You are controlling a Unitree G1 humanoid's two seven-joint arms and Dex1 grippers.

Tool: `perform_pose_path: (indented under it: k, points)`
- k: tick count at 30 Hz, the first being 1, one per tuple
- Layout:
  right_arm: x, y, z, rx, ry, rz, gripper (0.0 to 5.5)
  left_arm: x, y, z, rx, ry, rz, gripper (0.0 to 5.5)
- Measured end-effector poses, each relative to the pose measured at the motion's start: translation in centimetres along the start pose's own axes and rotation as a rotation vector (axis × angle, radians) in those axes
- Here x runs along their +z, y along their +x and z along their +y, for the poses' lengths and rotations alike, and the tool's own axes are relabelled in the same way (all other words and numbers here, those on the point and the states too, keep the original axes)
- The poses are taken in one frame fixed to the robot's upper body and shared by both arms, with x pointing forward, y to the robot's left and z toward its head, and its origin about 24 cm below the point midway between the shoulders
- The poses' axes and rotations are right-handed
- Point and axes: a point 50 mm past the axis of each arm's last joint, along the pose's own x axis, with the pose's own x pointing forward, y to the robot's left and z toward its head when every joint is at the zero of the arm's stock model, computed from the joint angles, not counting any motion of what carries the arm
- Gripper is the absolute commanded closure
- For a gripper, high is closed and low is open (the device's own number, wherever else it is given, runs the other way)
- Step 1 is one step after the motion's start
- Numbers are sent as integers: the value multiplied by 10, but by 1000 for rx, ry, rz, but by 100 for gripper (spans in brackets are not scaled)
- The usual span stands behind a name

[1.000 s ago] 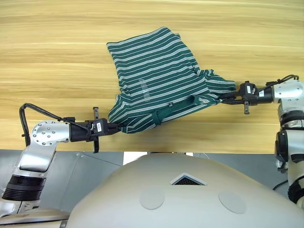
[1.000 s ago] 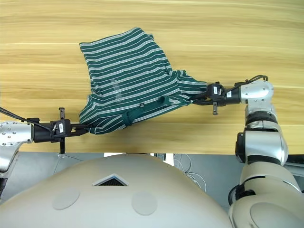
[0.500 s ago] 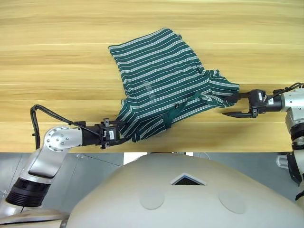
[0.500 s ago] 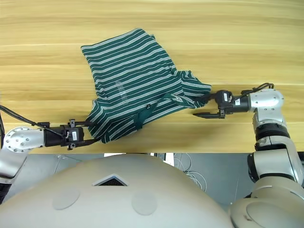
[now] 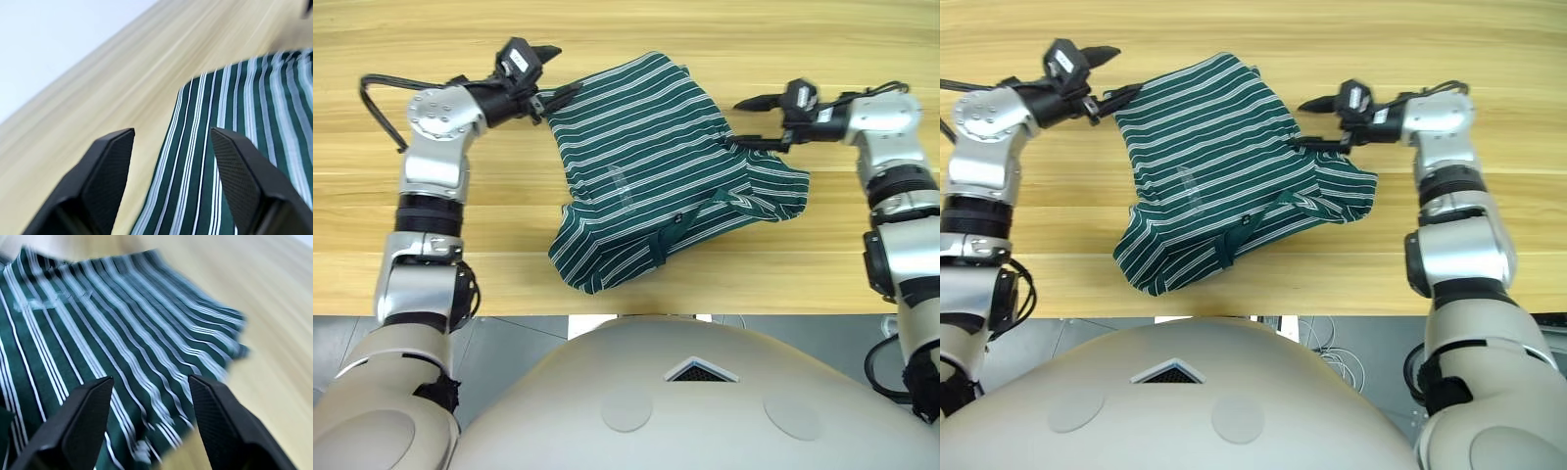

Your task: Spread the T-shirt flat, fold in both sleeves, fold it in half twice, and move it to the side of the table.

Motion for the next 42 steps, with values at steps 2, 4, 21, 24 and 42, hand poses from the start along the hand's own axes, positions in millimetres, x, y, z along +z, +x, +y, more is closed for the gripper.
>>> perform_pose_path:
  k: [2,4,21,24,42]
  points:
    - [2,13,5,46,-29,-1,266,-15,15,-12,-3,-30,56,275]
    - [3,22,9,86,-47,-10,266,-33,26,-24,-6,-75,127,275]
    - [-24,11,69,415,-14,-36,266,-42,44,-28,25,-118,197,275]
    - [-18,0,77,425,-18,-87,266,-43,43,-27,36,-128,201,275]
    - [15,-41,53,316,163,-263,266,-45,42,-16,150,-187,243,275]
